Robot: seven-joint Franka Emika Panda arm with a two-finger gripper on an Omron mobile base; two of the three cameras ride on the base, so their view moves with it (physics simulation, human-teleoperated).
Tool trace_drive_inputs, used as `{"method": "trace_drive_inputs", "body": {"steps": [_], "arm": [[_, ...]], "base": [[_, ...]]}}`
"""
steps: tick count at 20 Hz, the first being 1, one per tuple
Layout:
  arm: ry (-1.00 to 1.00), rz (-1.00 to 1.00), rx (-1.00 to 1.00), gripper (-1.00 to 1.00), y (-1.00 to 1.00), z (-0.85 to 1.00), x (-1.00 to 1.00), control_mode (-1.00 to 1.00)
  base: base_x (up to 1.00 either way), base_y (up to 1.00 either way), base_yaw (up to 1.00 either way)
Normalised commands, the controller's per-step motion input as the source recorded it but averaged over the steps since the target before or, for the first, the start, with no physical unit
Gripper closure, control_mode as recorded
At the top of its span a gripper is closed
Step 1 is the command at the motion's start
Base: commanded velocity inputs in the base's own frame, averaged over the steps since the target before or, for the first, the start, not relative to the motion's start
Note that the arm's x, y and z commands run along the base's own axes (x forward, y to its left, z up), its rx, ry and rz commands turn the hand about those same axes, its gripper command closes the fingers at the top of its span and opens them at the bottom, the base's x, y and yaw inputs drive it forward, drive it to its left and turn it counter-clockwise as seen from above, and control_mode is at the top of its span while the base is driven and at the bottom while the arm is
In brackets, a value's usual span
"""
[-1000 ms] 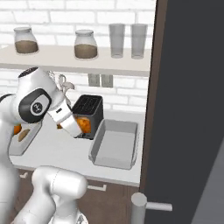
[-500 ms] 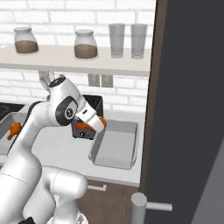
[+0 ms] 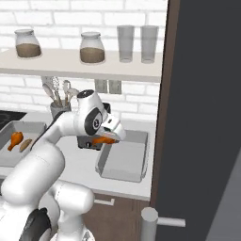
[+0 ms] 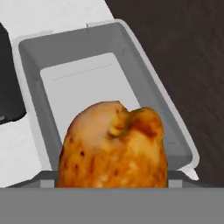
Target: Place one sweet potato and one chicken drumstick in each tupperware on the nearby counter, to pack two identical lunches.
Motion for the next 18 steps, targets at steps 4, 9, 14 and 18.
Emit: {"method": "trace_drive_inputs", "body": {"steps": [4,9,14,18], "arm": [[0.00,0.17,0.00,1.00,-0.18,-0.43,0.56,-1.00],[0.15,0.08,0.00,1.00,-0.11,-0.36,0.66,-1.00],[0.13,0.08,0.00,1.00,-0.06,-0.50,0.60,-1.00],[0.03,0.08,0.00,1.00,-0.16,-0.43,0.54,-1.00]], "base": [[0.00,0.00,0.00],[0.00,0.00,0.00],[0.00,0.00,0.00],[0.00,0.00,0.00]]}}
